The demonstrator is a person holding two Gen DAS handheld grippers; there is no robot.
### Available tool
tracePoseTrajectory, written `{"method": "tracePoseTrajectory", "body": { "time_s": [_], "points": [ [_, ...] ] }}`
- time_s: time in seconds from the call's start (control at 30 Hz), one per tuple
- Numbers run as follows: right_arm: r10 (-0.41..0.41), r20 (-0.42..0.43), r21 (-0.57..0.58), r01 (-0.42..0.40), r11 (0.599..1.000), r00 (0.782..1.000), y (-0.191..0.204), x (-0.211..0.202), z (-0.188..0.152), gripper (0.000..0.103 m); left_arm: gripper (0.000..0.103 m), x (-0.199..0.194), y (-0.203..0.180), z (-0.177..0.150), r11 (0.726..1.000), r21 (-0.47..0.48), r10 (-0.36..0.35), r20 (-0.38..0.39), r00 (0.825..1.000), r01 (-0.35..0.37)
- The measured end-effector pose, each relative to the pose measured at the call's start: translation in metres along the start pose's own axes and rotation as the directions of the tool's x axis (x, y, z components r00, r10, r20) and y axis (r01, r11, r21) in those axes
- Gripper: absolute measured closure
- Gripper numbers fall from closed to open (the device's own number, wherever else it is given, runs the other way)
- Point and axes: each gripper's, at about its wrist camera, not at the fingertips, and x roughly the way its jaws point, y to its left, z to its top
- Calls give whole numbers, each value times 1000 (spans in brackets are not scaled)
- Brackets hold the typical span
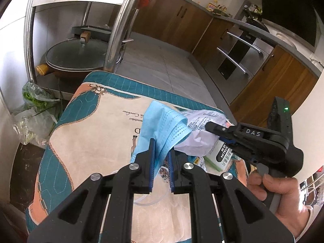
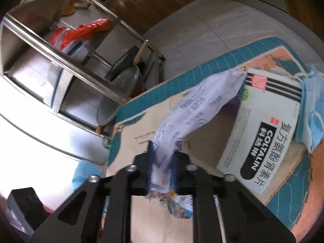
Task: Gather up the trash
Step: 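Lift the blue mask and white packet and carry both over the bin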
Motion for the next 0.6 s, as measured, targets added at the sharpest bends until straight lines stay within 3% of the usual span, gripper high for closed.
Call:
{"method": "tracePoseTrajectory", "body": {
  "time_s": [0.1, 0.33, 0.6],
  "points": [
    [25, 31, -27, -24, 999, 999, 10, -11, 5, 99, 93, -2, 1, 0, 1000, -7, 2, 6, 1000, -2],
    [81, 94, -89, -72, 993, 992, 32, -45, 17, 100, 93, -5, -5, 0, 1000, -3, -1, 14, 1000, 1],
    [21, 128, -183, 3, 983, 992, 34, -88, 7, 100, 93, -7, -17, 0, 999, 28, -31, 24, 999, 30]
  ]
}}
